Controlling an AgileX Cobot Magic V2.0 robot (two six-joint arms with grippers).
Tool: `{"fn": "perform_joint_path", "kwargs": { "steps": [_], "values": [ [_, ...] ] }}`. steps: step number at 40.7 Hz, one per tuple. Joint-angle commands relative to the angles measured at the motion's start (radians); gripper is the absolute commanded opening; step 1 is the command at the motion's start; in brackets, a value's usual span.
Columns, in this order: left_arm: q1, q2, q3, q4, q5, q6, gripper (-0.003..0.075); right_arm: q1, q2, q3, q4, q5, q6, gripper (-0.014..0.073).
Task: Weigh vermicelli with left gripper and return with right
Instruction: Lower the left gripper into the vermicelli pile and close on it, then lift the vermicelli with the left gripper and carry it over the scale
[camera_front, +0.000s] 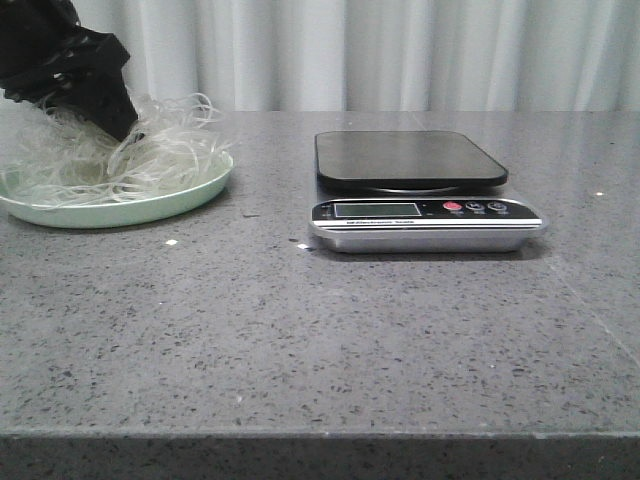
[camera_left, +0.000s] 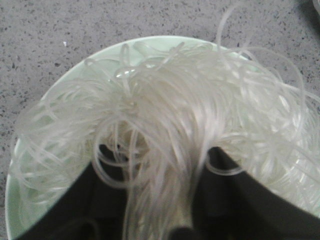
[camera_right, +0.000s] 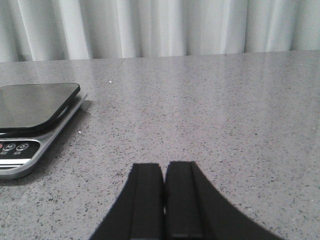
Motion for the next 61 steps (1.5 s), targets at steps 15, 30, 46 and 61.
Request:
{"fn": "perform_joint_path", "kwargs": {
  "steps": [15, 30, 46, 61],
  "values": [
    [-0.007, -0.081, -0.019, -0.011, 0.000, 0.000, 0.0136, -0.004, -0.014, -0.007, 0.006, -0.079, -0.003, 0.0151],
    [-0.007, -0.300, -0.071, -0.060, -0.023, 0.000, 0.0136, -0.004, -0.014, -0.007, 0.006, -0.079, -0.003, 0.0151],
    [-0.142, -0.336, -0.240, -0.302, -0.080, 0.038, 0.0136, -0.004, -0.014, -0.007, 0.006, -0.074, -0.003, 0.0151],
    [-0.407, -0.163, -0.240, -0.302, -0.217, 0.038, 0.0136, -0.004, -0.014, -0.007, 0.006, -0.074, -0.003, 0.0151]
  ]
}}
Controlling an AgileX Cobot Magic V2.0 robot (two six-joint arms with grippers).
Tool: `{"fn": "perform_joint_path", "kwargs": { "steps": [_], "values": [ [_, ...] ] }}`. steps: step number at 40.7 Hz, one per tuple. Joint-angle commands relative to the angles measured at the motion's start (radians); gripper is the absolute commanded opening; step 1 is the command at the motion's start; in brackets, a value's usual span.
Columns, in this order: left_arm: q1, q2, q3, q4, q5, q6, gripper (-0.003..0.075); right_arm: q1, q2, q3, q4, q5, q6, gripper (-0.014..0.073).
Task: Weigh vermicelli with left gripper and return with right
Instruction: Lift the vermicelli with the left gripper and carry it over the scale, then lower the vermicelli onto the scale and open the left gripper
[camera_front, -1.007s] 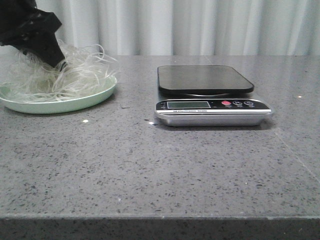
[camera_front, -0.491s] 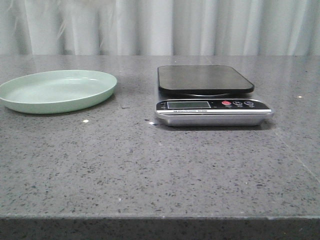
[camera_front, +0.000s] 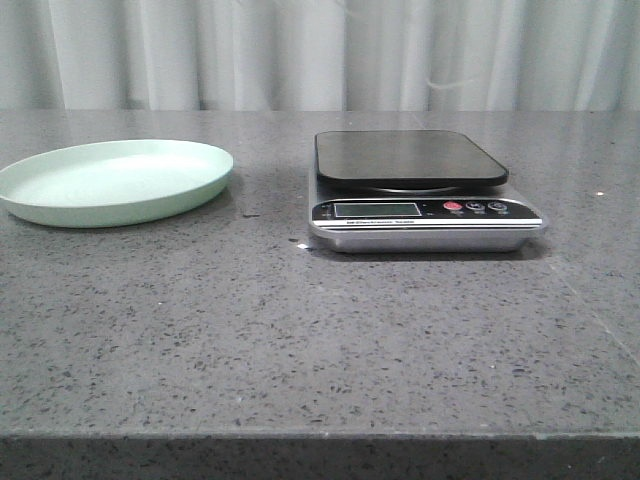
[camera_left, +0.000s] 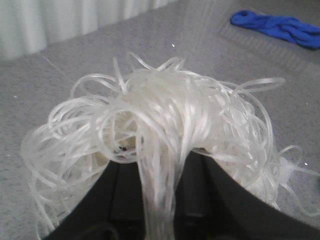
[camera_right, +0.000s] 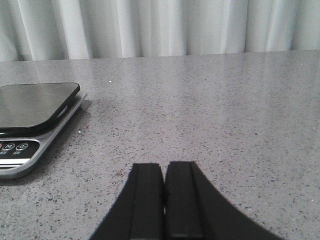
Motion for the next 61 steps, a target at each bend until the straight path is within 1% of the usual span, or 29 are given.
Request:
{"fn": "perform_joint_path", "kwargs": {
  "steps": [1, 8, 13, 25, 42, 45, 47, 48, 50, 53, 56, 58, 61],
  "values": [
    [-0.050, 0.016, -0.040, -0.050, -0.126, 0.002, 0.0136, -0.004, -0.014, -0.007, 0.006, -0.074, -0.003, 0.0151],
    [-0.085, 0.113, -0.040, -0.045, -0.198, 0.002, 0.0136, -0.004, -0.014, -0.007, 0.006, -0.074, -0.003, 0.0151],
    [-0.086, 0.169, -0.040, -0.045, -0.210, 0.002, 0.0136, -0.004, -0.014, -0.007, 0.006, -0.074, -0.003, 0.0151],
    [-0.086, 0.256, -0.040, -0.041, -0.192, 0.002, 0.0136, -0.004, -0.014, -0.007, 0.006, -0.074, -0.003, 0.0151],
    [-0.086, 0.261, -0.040, -0.039, -0.133, 0.002, 0.0143, -0.004, -0.014, -0.007, 0.006, -0.074, -0.003, 0.0151],
    [-0.086, 0.261, -0.040, -0.039, -0.120, 0.002, 0.0188, -0.004, -0.014, -0.007, 0.006, -0.074, -0.003, 0.0151],
    [-0.086, 0.261, -0.040, -0.039, -0.112, 0.002, 0.0252, -0.004, -0.014, -0.007, 0.006, -0.074, -0.003, 0.0151],
    [-0.086, 0.261, -0.040, -0.039, -0.108, 0.002, 0.0271, -0.004, -0.014, -0.007, 0.006, -0.074, -0.003, 0.0151],
    [-0.086, 0.257, -0.040, -0.034, -0.101, 0.002, 0.0352, -0.004, -0.014, -0.007, 0.006, -0.074, -0.003, 0.0151],
    [-0.086, 0.249, -0.040, -0.023, -0.097, 0.002, 0.0452, -0.004, -0.014, -0.007, 0.006, -0.074, -0.003, 0.0151],
    [-0.086, 0.241, -0.040, -0.016, -0.089, 0.000, 0.0518, -0.004, -0.014, -0.007, 0.006, -0.074, -0.003, 0.0151],
    [-0.086, 0.230, -0.040, -0.011, -0.080, 0.000, 0.0533, -0.004, -0.014, -0.007, 0.006, -0.074, -0.003, 0.0151],
    [-0.085, 0.214, -0.040, -0.001, -0.064, 0.000, 0.0533, -0.004, -0.014, -0.007, 0.006, -0.074, -0.003, 0.0151]
  ]
}}
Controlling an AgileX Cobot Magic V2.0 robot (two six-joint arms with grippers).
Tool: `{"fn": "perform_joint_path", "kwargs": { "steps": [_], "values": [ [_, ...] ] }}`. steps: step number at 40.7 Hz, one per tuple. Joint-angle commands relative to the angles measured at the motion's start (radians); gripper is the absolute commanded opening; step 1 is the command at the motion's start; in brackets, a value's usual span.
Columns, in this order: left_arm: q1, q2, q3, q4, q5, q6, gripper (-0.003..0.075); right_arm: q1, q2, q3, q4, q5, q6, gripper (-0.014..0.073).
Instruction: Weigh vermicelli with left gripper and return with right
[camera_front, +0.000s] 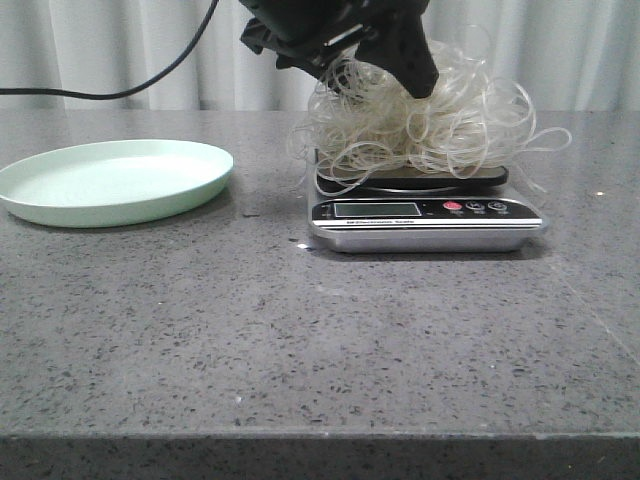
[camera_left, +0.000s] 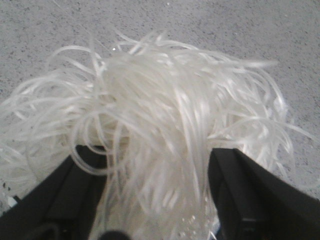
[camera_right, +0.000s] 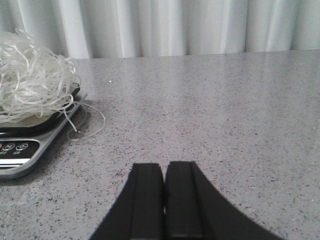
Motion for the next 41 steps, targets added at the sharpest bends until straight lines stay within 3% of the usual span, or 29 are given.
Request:
{"fn": "perform_joint_path", "kwargs": {
  "steps": [1, 21, 25, 33, 41],
  "values": [
    [-0.006, -0.081, -0.029, -0.007, -0.002, -0.002, 0.0533, -0.004, -0.014, -0.007, 0.006, -0.074, -0.003, 0.0151],
    [0.064, -0.253, -0.029, 0.371, 0.223, -0.285, 0.0522, -0.004, -0.014, -0.007, 0.006, -0.075, -0.003, 0.0151],
    [0.091, -0.307, -0.018, 0.420, 0.250, -0.328, 0.0491, -0.004, -0.014, -0.007, 0.006, -0.075, -0.003, 0.0151],
    [0.179, -0.456, 0.101, 0.423, 0.235, -0.328, 0.0397, -0.004, -0.014, -0.007, 0.006, -0.075, -0.003, 0.0151],
    [0.288, -0.678, 0.320, 0.421, 0.110, -0.346, 0.0321, -0.004, -0.014, -0.007, 0.006, -0.075, -0.003, 0.0151]
  ]
}}
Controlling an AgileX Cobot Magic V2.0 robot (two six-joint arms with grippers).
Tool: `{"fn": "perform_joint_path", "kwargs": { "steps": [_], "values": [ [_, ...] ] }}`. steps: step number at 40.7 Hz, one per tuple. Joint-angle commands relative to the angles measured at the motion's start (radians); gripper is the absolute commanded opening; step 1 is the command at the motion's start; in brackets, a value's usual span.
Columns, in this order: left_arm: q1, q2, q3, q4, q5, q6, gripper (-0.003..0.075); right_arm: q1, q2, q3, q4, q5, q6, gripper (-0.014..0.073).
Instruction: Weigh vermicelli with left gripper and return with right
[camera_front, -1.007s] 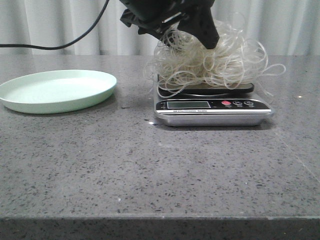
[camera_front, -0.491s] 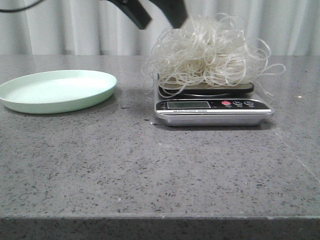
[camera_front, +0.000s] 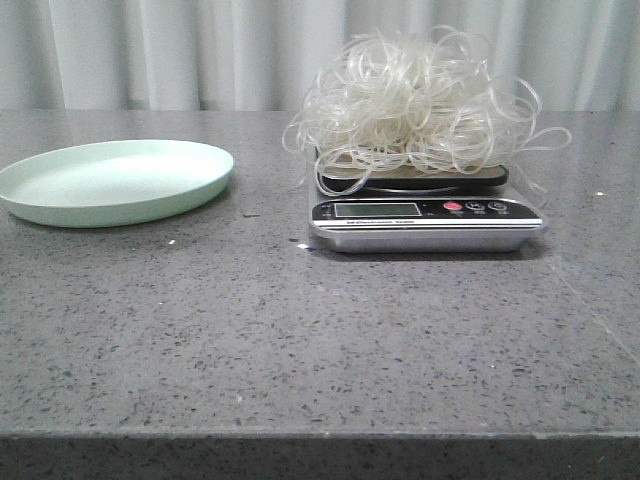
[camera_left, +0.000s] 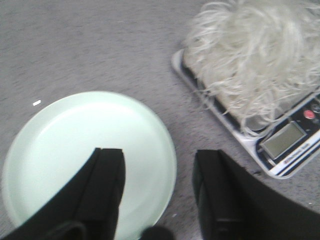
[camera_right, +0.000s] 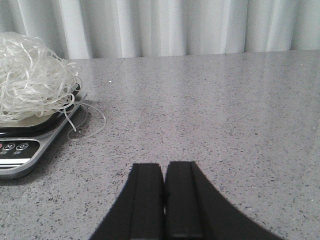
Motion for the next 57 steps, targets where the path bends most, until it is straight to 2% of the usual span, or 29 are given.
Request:
{"fn": "perform_joint_path", "kwargs": {
  "steps": [1, 11, 21, 26, 36, 45, 52, 57],
  "values": [
    [0.049, -0.146, 0.079, -0.016, -0.127, -0.018, 0.0316, -0.004, -0.014, -0.007, 0.006, -0.075, -0.003, 0.0151],
    [0.160, -0.467, 0.338, -0.010, -0.281, -0.018, 0.0223, -0.004, -0.014, -0.007, 0.006, -0.075, -0.003, 0.0151],
    [0.200, -0.713, 0.533, 0.064, -0.306, -0.018, 0.0134, -0.004, -0.014, -0.007, 0.006, -0.075, -0.003, 0.0151],
    [0.203, -0.799, 0.618, 0.089, -0.319, -0.018, 0.0136, -0.004, -0.014, -0.007, 0.006, -0.076, -0.003, 0.0151],
    [0.203, -0.948, 0.786, 0.096, -0.447, -0.018, 0.0136, -0.004, -0.014, -0.007, 0.006, -0.096, -0.003, 0.0151],
    [0.203, -0.996, 0.859, 0.096, -0.512, -0.018, 0.0136, -0.004, -0.014, -0.023, 0.019, -0.230, -0.003, 0.0151],
    [0.203, -0.996, 0.859, 0.096, -0.559, -0.018, 0.0136, -0.004, -0.001, -0.153, 0.126, -0.220, -0.003, 0.0151],
    [0.203, -0.996, 0.859, 0.096, -0.579, -0.018, 0.0136, -0.002, 0.085, -0.304, 0.220, -0.178, -0.003, 0.0151]
  ]
}}
